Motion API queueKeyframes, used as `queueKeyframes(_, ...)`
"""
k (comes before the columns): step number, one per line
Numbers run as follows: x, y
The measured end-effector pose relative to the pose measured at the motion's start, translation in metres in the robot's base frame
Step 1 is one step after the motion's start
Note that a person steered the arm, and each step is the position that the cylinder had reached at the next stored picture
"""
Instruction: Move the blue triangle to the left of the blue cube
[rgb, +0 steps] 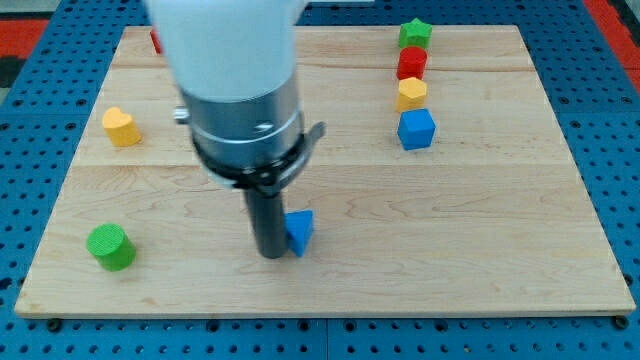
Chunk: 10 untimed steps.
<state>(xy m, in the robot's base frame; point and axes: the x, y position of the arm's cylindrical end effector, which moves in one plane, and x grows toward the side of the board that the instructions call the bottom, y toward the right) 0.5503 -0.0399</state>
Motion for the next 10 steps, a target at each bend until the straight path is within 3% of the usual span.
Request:
queueKeyframes(3,-0.026,0.068)
queueKeyframes(10,-0.083,0.07)
